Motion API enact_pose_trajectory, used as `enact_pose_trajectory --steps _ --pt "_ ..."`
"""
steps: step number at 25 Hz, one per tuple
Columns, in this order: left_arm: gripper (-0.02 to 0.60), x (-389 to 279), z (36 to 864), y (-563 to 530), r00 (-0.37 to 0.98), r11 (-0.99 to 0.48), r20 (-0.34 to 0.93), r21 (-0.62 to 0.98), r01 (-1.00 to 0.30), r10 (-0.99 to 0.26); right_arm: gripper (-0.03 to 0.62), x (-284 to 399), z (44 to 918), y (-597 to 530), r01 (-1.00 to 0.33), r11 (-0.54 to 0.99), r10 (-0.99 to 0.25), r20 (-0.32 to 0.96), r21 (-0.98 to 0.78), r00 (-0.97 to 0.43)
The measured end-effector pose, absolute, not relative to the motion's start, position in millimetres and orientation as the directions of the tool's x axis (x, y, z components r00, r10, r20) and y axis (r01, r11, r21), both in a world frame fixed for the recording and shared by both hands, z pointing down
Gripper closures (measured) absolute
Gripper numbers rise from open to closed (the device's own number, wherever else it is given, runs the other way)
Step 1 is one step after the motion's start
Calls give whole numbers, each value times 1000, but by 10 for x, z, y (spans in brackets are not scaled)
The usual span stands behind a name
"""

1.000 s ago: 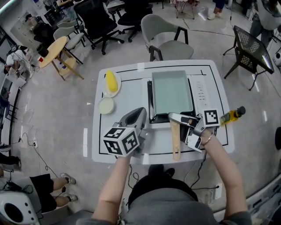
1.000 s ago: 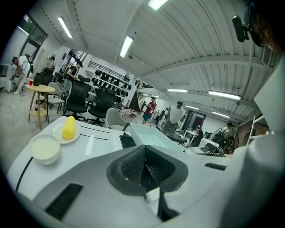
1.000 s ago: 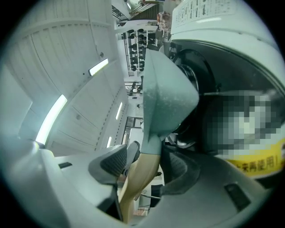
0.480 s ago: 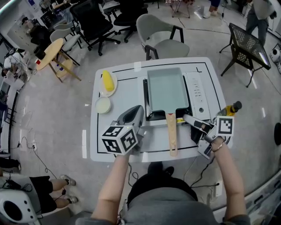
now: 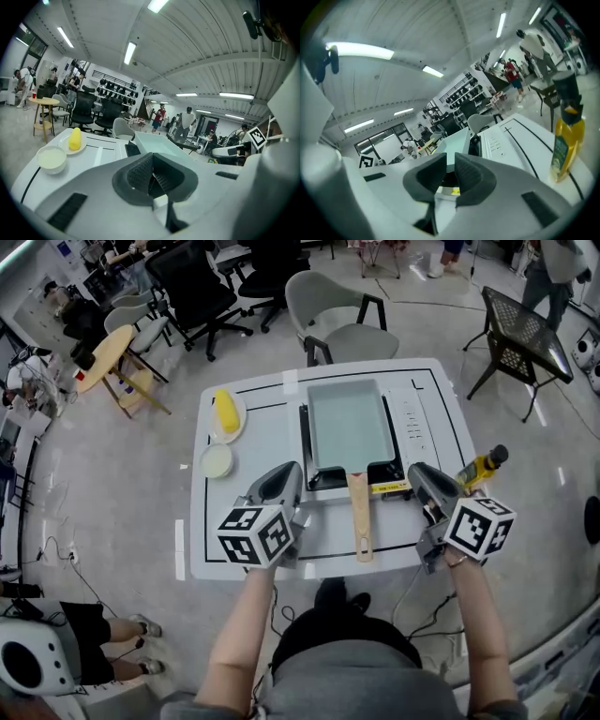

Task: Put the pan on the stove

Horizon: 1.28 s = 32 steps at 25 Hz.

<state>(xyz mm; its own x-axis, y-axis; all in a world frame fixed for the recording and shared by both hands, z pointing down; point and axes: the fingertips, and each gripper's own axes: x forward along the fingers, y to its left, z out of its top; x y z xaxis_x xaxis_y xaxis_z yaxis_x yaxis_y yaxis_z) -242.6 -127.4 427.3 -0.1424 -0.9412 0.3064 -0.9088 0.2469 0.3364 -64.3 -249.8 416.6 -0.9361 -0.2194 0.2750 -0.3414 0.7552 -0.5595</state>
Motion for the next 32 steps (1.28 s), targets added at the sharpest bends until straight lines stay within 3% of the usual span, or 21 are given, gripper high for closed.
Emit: enact_pose_trajectory --steps 7,16,32 --pt "575 -2371 4246 -1229 -158 252 303 304 -919 -940 589 -642 3974 -2409 -380 843 -311 232 -380 -922" --pt "575 -2318 4180 -1185 -174 255 296 262 -931 -939 591 -599 3979 -2339 -399 876 -340 241 -270 -909" --pt "575 -2275 4142 -1144 -185 260 286 255 -931 -940 591 -592 3938 -2328 -403 890 -356 227 -213 -907"
